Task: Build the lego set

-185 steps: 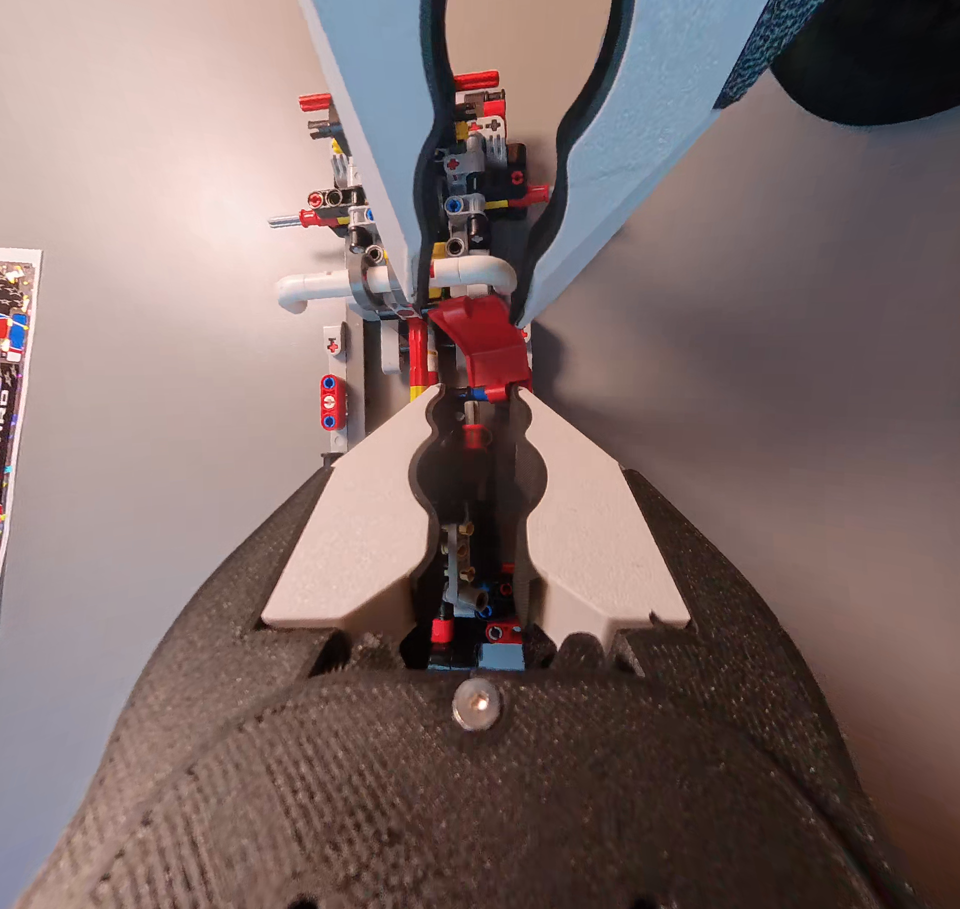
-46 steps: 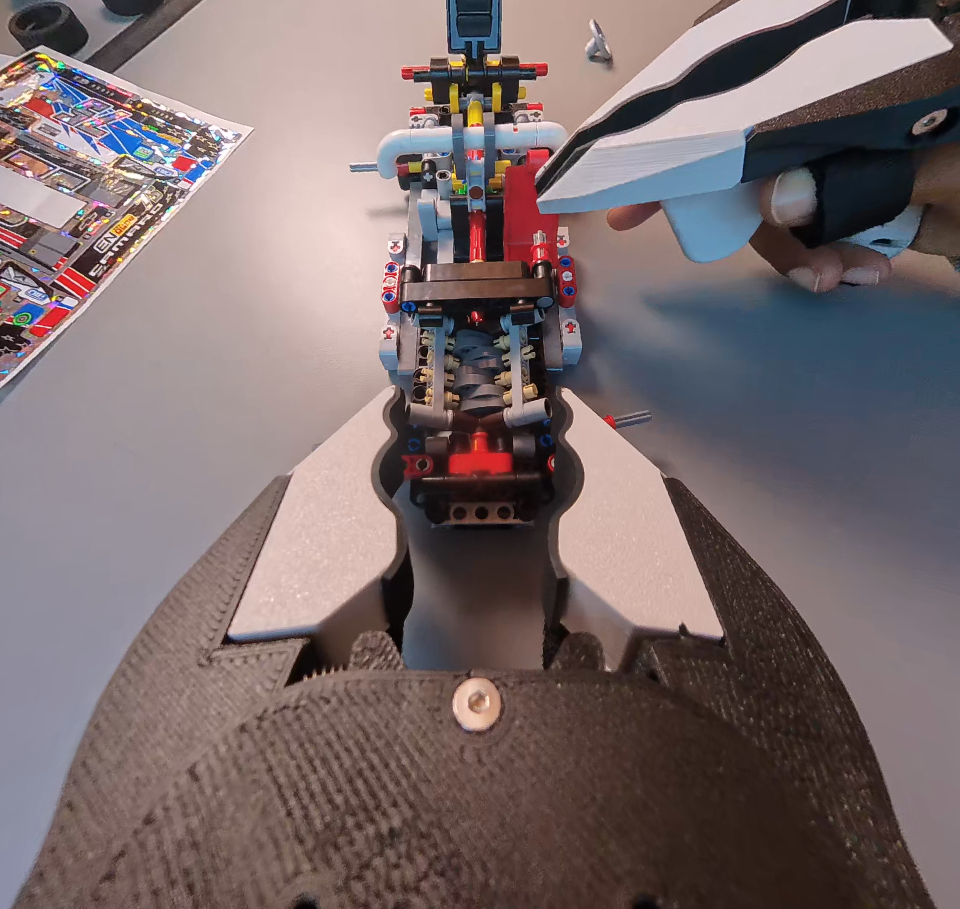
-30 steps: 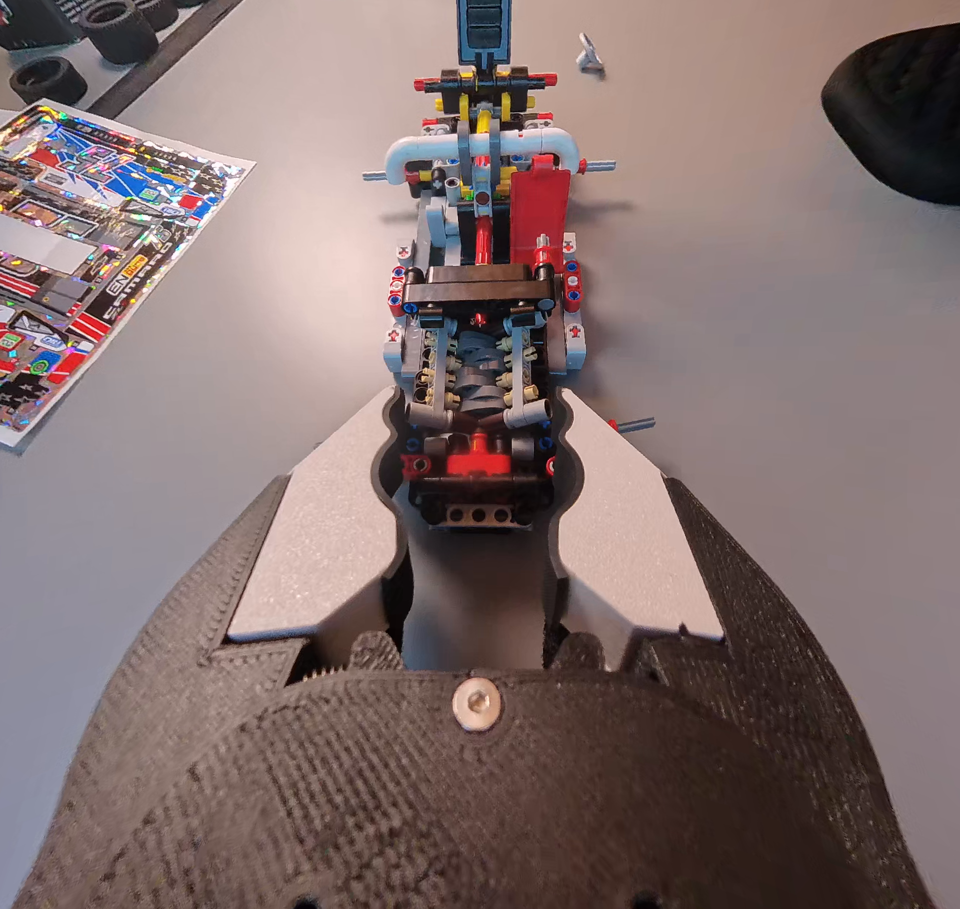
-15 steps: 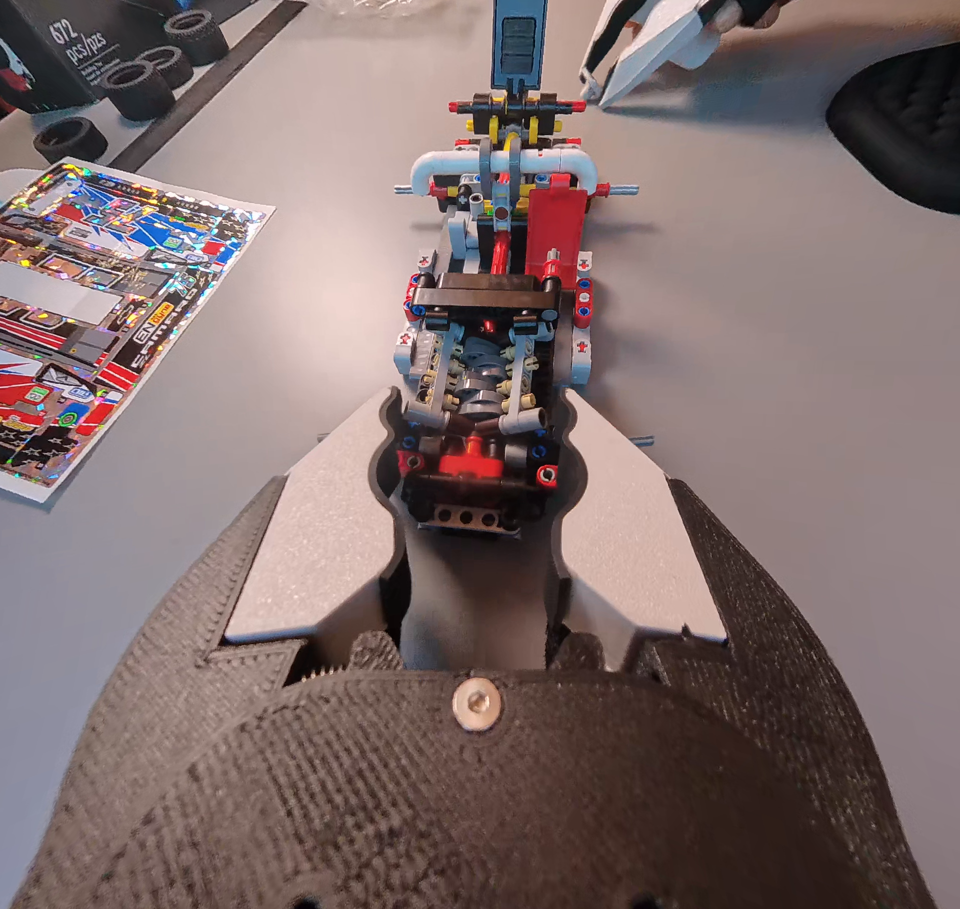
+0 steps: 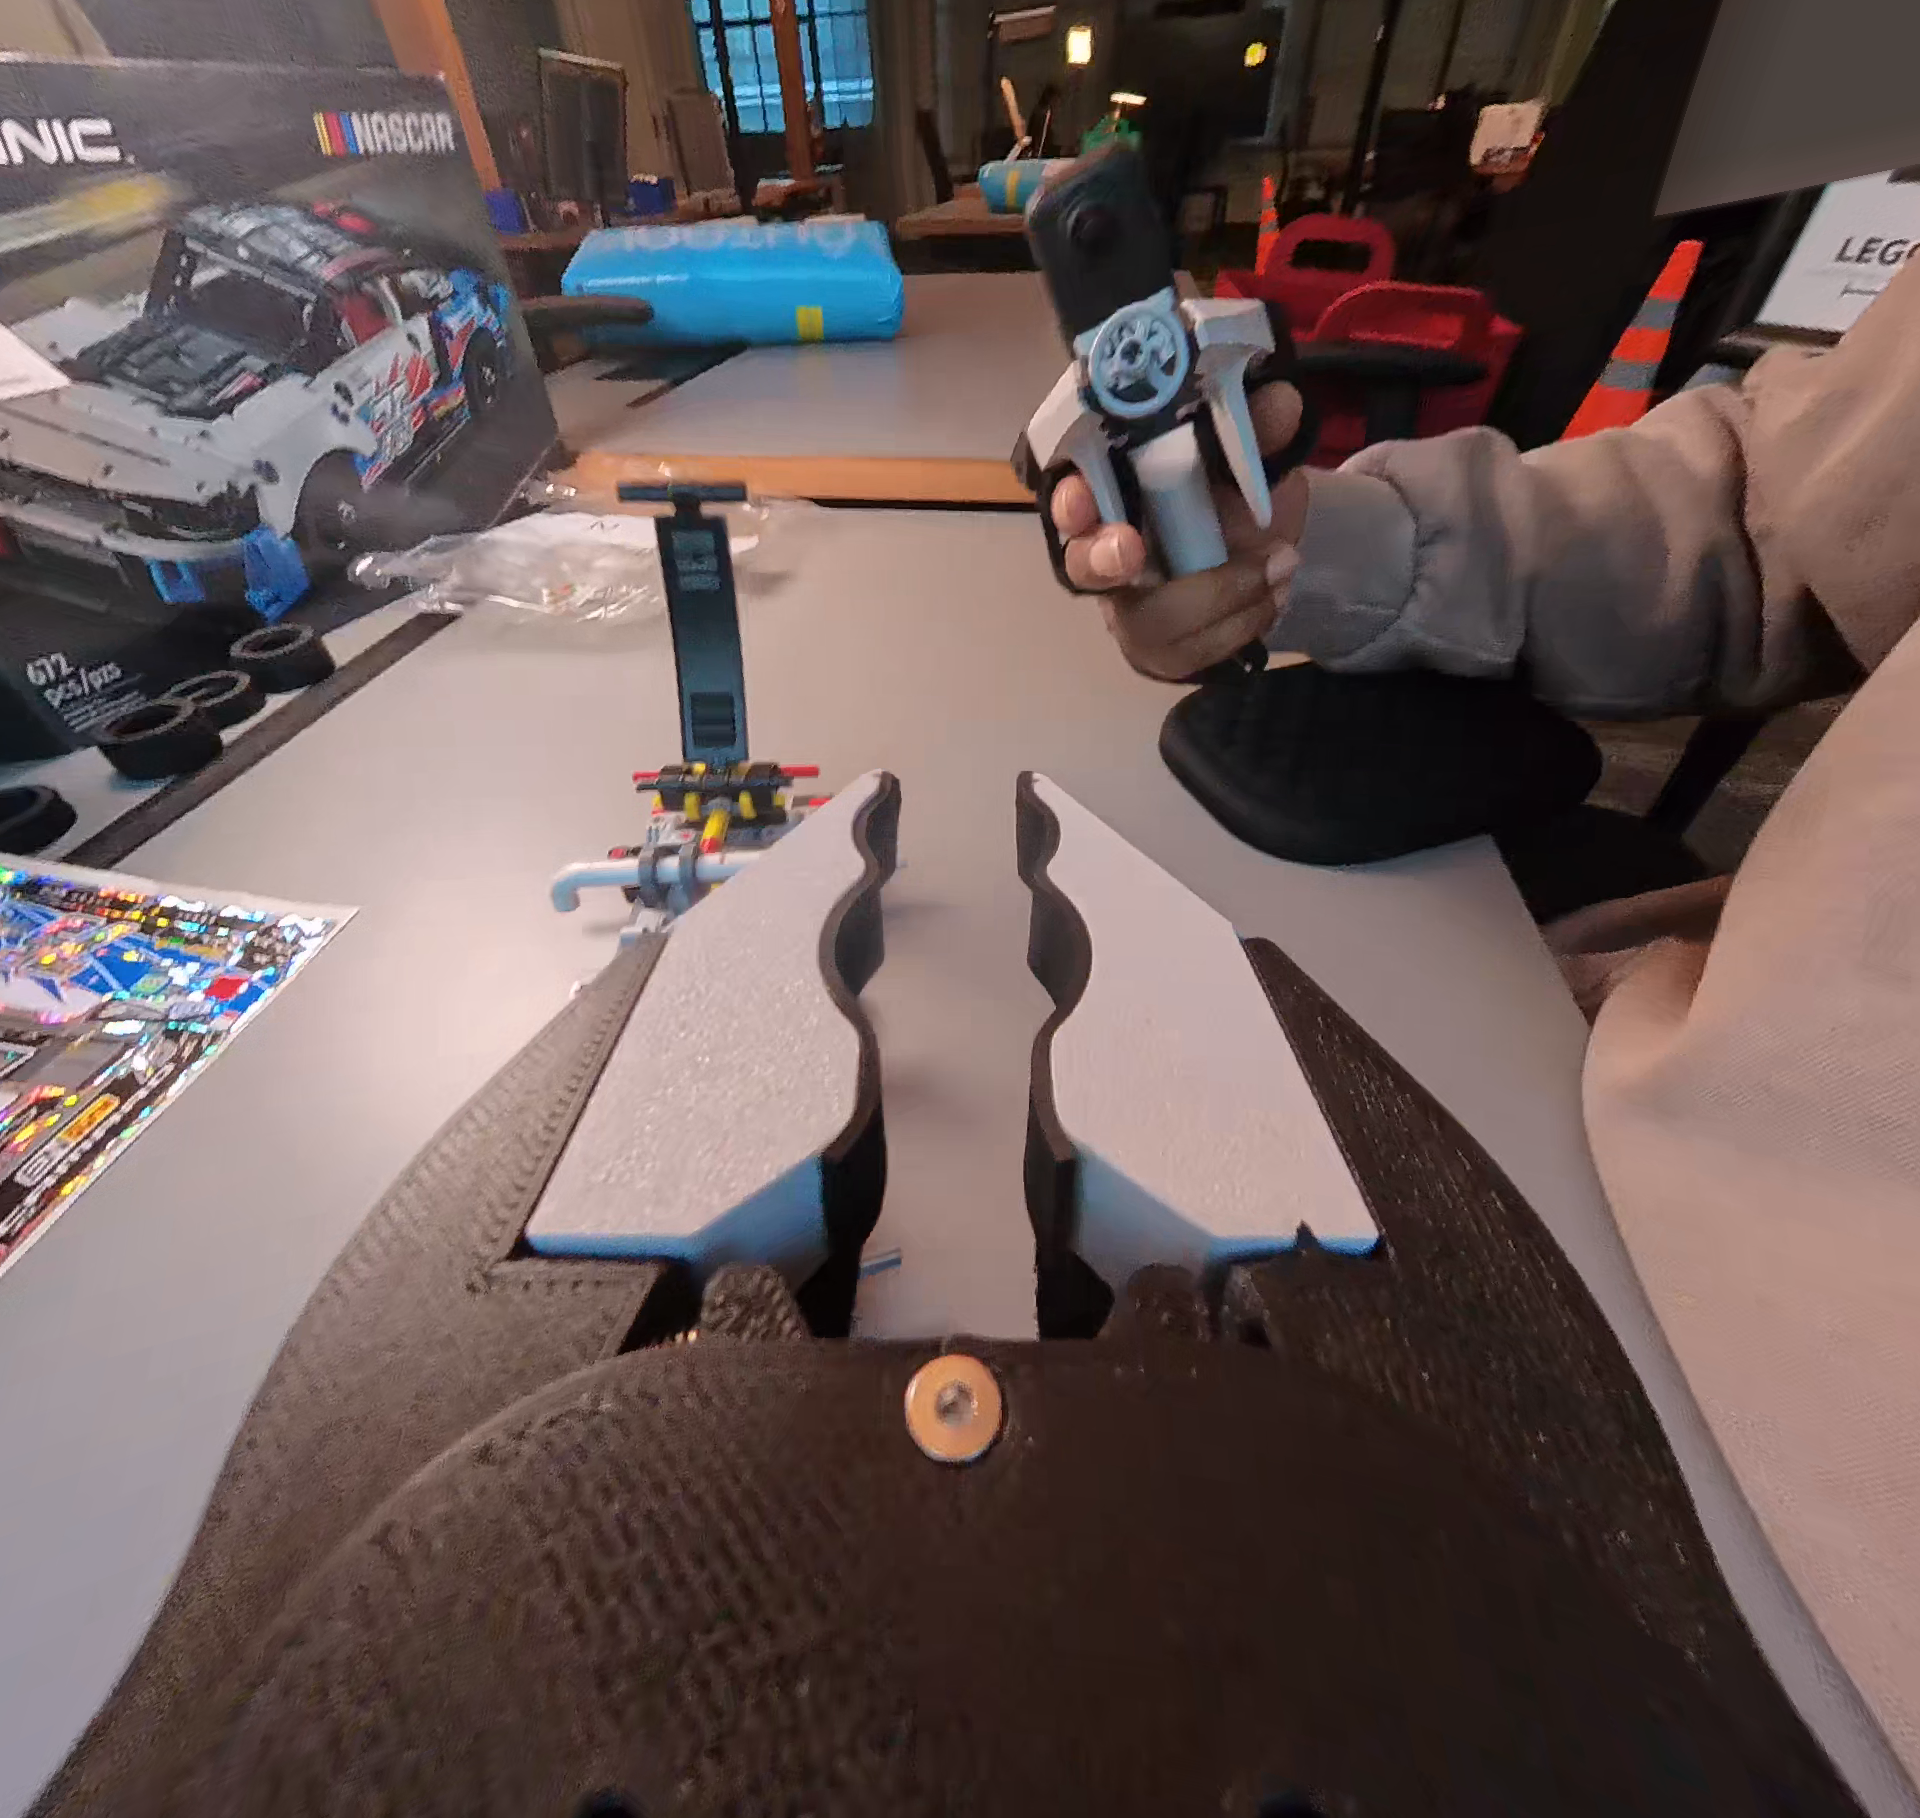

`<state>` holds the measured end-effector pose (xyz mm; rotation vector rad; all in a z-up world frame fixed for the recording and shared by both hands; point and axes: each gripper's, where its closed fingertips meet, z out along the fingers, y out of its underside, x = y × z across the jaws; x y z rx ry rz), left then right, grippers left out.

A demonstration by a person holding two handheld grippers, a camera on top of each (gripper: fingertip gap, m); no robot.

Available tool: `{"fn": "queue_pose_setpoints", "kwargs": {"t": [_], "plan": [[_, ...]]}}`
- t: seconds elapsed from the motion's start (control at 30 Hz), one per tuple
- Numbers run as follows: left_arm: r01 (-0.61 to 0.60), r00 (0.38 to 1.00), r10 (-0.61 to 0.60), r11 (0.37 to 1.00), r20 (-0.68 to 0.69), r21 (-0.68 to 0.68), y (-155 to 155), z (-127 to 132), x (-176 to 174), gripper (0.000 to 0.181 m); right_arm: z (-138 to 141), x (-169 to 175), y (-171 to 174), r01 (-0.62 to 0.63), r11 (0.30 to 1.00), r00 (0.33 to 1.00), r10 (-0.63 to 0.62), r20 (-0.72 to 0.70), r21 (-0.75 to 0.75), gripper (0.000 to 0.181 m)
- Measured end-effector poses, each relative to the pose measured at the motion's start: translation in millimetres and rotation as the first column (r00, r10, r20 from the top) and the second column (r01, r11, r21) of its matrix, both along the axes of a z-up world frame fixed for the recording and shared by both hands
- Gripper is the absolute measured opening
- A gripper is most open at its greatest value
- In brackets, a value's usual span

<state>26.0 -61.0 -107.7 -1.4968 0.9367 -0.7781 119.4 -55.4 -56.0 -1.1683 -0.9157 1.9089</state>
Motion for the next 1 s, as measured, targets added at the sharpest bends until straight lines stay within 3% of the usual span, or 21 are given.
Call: {"fn": "queue_pose_setpoints", "kwargs": {"t": [0.1, 0.23, 0.43, 0.53, 0.7, 1.0], "plan": [[0.036, 0.998, -0.037, 0.999, 0.047, 0.036, -9.7, 20.5, 15.1, 0.016, 4.7, -13.2, -14.8, -0.09, 0.995, 0.995, 0.089, -0.044, -0.034, 0.02], [0.115, 0.99, -0.118, 0.992, 0.072, 0.045, -24.8, 38.9, 31.6, 0.01, -5.5, -40.3, -29.4, -0.147, 0.989, 0.989, 0.148, 0.015, -0.021, 0.021], [0.133, 0.991, -0.134, 0.989, 0.007, 0.066, -31.7, 26.9, 26.0, 0.009, -16.0, -71.0, -40.9, -0.169, 0.985, 0.981, 0.168, 0.101, 0.011, 0.021], [0.14, 0.988, -0.144, 0.987, 0.049, 0.083, -35.5, 30.5, 18.6, 0.011, -21.5, -77.0, -41.6, -0.183, 0.983, 0.974, 0.178, 0.139, 0.024, 0.021], [0.13, 0.992, -0.129, 0.986, -0.015, 0.1, -32.6, 22.9, 14.8, 0.012, -30.6, -84.9, -39.7, -0.184, 0.983, 0.967, 0.181, 0.178, 0.004, 0.021], [0.112, 0.994, -0.11, 0.989, -0.02, 0.094, -28.3, 20.3, 11.3, 0.006, -34.1, -92.9, -34.7, -0.166, 0.982, 0.971, 0.178, 0.162, -0.089, 0.021]]}}
